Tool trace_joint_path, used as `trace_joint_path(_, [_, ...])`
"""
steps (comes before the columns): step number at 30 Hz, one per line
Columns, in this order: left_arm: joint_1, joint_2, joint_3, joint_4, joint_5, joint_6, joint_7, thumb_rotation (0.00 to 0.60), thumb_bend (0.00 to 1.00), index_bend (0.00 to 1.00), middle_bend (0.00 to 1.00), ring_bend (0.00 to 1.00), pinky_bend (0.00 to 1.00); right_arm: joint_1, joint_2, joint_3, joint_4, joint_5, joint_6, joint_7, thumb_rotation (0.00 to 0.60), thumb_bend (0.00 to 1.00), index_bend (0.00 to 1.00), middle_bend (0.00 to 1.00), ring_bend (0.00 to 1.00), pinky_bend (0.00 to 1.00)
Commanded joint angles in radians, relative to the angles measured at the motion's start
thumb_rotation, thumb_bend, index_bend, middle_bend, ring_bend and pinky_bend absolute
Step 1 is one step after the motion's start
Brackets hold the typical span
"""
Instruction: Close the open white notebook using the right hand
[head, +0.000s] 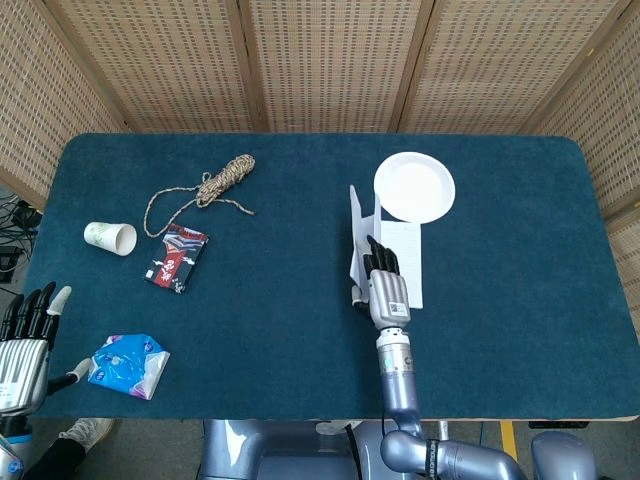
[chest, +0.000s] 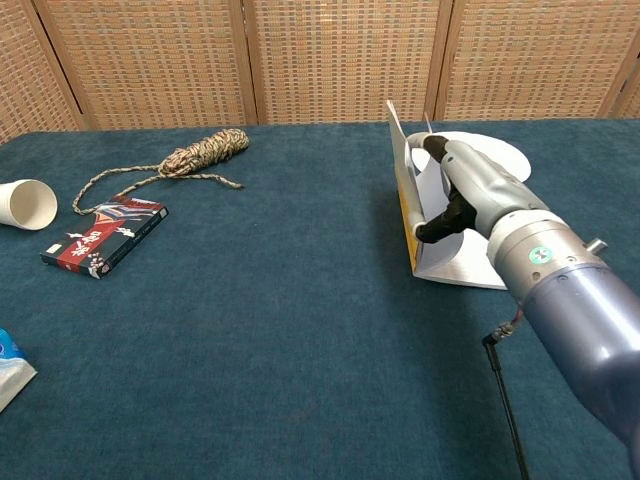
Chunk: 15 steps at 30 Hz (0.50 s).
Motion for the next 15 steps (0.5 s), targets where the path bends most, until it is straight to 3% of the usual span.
trace_joint_path(1, [0.002,0.001,0.001,-0.001,0.004,0.004,0.0,0.6,0.07,0.0,0.0,0.0,0.0,-0.012,0.014,-0.004,-0.02,0.0,0.011,0.001,0.6,0.61,0.0,0.0,0.0,0.0])
trace_joint_path(15, [0.008,-0.002,0.002,-0.004,0.019,0.015,0.009,0.6,0.07,0.0,0.0,0.0,0.0,-0.058,0.101,0.006,-0.107,0.003,0.059,-0.01,0.6,0.59,0.0,0.0,0.0,0.0])
